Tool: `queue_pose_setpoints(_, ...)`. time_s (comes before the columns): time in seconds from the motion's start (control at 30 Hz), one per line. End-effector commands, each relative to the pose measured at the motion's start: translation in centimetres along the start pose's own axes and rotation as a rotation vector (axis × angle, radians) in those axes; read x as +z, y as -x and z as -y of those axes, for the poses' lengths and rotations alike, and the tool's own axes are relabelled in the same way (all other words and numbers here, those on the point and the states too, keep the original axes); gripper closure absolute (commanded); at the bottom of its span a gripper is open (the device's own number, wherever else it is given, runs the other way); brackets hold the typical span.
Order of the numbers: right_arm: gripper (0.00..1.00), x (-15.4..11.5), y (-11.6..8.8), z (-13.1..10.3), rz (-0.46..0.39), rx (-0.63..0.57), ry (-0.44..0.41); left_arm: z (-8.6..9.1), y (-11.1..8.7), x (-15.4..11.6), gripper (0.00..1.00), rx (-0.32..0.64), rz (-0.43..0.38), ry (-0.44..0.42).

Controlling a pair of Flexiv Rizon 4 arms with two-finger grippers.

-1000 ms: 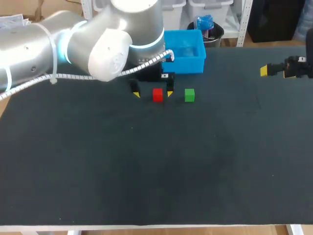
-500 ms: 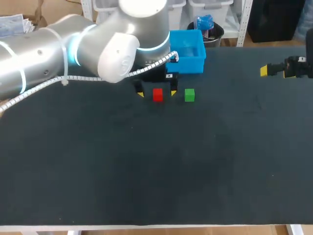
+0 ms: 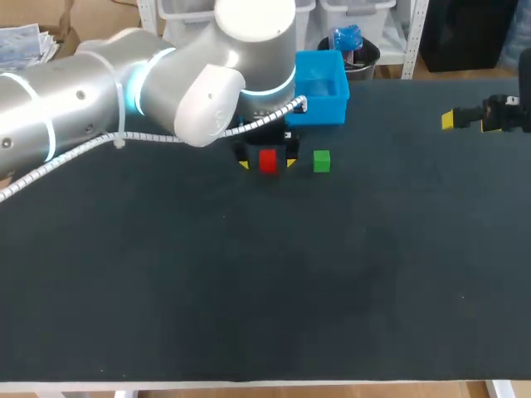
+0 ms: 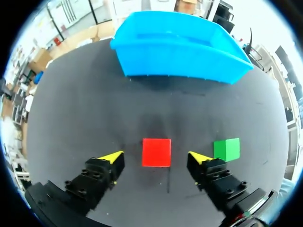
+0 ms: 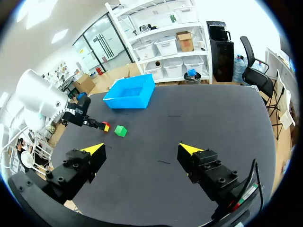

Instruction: Use the left arm to pick the red cube and place it into the blue plastic box first, then use the right arm to grasp the green cube and put it into the same blue plastic box after the first action is fully finished.

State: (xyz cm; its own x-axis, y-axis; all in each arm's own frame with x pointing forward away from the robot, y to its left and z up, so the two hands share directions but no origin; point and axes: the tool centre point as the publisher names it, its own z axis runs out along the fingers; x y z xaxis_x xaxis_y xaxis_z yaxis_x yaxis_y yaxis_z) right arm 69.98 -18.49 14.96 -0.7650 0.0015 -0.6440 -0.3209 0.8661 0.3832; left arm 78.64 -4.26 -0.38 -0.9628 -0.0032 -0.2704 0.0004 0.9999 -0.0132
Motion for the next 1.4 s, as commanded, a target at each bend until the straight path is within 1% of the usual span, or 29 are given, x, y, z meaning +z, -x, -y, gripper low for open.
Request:
queue_pose_setpoints(0.03, 0.00, 0.0, 0.0, 0.0, -0.001, -0.001, 0.000, 0.3, -0.1, 0.0, 1.00, 0.000, 0.013, 0.006)
queue_pose_setpoints(0.4, 0.00, 0.0, 0.0, 0.0, -0.001, -0.001, 0.000, 0.4, 0.1, -0.3, 1.00, 0.000, 0.024, 0.014)
queue_pose_setpoints(0.6, 0.00, 0.0, 0.0, 0.0, -0.001, -0.001, 0.000, 0.4, -0.1, -0.3, 1.00, -0.004, 0.022, 0.019)
queue_pose_setpoints(0.77, 0.00, 0.0, 0.0, 0.0, -0.001, -0.001, 0.000, 0.3, -0.3, -1.1, 1.00, -0.002, 0.030, 0.029)
queue_pose_setpoints(0.93, 0.00, 0.0, 0.0, 0.0, -0.001, -0.001, 0.000, -0.1, -0.1, -3.0, 1.00, -0.003, 0.061, 0.026)
queue_pose_setpoints(1.07, 0.00, 0.0, 0.0, 0.0, -0.001, -0.001, 0.000, -0.6, 0.4, -5.3, 1.00, -0.013, 0.085, 0.010)
queue_pose_setpoints(1.2, 0.00, 0.0, 0.0, 0.0, -0.001, -0.001, 0.000, -1.3, 0.8, -8.0, 1.00, -0.025, 0.131, -0.006)
queue_pose_setpoints(1.4, 0.00, 0.0, 0.0, 0.0, -0.001, -0.001, 0.000, -2.3, 1.5, -11.2, 1.00, -0.028, 0.161, -0.031)
